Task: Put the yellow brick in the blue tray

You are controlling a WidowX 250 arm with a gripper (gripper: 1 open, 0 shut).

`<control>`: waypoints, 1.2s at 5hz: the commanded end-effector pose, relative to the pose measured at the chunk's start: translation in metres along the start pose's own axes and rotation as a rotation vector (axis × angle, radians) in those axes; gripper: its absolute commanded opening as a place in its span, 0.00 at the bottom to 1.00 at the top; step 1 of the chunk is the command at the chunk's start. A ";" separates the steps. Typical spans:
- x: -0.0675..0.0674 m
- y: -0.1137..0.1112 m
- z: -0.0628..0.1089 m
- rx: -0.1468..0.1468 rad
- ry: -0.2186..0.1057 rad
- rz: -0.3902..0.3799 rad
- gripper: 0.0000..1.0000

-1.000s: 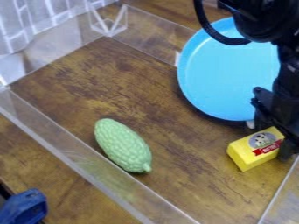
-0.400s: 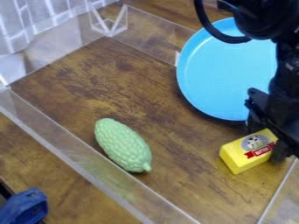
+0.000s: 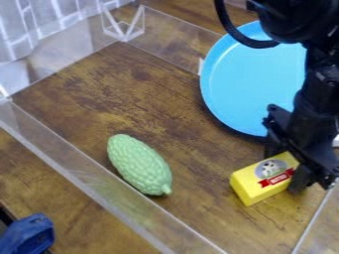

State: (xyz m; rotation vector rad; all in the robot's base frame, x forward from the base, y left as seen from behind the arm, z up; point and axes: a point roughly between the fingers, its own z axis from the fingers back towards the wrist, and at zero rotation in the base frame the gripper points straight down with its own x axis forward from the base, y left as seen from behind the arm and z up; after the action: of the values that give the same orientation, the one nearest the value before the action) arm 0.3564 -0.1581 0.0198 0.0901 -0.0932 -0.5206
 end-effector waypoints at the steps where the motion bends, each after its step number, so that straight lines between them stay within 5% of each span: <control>1: -0.008 0.000 0.015 0.017 0.031 -0.002 0.00; 6: -0.012 0.004 0.029 0.065 0.099 -0.028 0.00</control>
State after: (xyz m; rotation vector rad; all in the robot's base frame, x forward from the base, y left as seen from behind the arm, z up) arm 0.3380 -0.1400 0.0274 0.1924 0.0601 -0.5274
